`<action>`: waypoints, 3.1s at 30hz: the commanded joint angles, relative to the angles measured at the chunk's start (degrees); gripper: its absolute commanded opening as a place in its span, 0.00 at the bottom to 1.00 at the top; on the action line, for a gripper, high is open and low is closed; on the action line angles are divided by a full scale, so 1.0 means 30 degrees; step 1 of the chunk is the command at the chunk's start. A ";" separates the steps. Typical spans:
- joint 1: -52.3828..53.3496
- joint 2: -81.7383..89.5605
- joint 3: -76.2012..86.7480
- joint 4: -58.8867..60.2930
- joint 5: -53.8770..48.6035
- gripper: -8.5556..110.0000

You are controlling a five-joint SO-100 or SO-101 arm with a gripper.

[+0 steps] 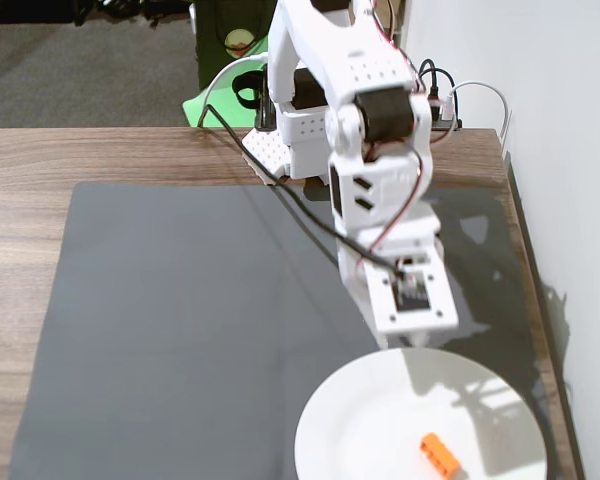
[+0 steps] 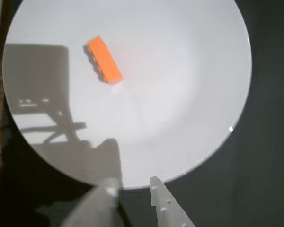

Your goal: Grasp a lego block and put it on the plate.

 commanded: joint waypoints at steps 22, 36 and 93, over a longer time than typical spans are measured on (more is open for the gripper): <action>-0.0205 1.4180 1.2656 -0.0117 1.1631 0.08; 0.1934 2.3496 1.9922 0.0527 2.1094 0.08; 0.5479 3.2432 2.3906 0.5039 2.4756 0.08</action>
